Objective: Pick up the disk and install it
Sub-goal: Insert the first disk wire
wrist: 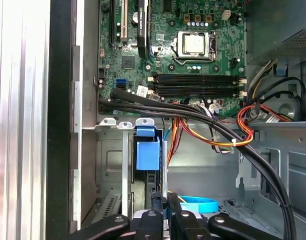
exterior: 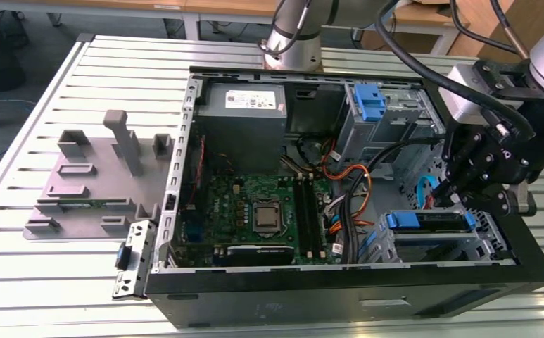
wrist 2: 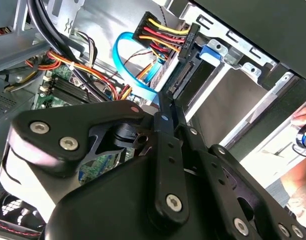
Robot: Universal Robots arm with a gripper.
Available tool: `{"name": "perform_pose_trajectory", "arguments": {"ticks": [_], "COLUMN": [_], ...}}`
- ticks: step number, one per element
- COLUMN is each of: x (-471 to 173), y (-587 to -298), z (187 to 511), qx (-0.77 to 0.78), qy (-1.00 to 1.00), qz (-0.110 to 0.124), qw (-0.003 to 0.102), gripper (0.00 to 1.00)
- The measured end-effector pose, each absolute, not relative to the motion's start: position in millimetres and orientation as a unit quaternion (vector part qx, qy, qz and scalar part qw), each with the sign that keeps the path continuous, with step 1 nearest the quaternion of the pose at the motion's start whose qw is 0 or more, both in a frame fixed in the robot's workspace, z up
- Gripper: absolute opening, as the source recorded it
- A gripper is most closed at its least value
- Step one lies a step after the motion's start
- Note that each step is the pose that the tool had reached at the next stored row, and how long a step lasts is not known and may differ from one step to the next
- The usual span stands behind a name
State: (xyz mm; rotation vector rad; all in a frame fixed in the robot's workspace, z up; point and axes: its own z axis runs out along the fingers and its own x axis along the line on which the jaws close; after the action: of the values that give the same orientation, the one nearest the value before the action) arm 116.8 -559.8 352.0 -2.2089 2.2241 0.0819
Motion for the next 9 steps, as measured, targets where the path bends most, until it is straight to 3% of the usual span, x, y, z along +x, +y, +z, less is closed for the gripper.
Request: {"name": "perform_pose_trajectory", "arguments": {"ticks": [9], "x": [116.8], "y": [-563.2], "z": [350.1], "qx": [-0.704], "qy": [0.709], "qz": [0.026], "qw": [0.003], "gripper": [0.16]}}
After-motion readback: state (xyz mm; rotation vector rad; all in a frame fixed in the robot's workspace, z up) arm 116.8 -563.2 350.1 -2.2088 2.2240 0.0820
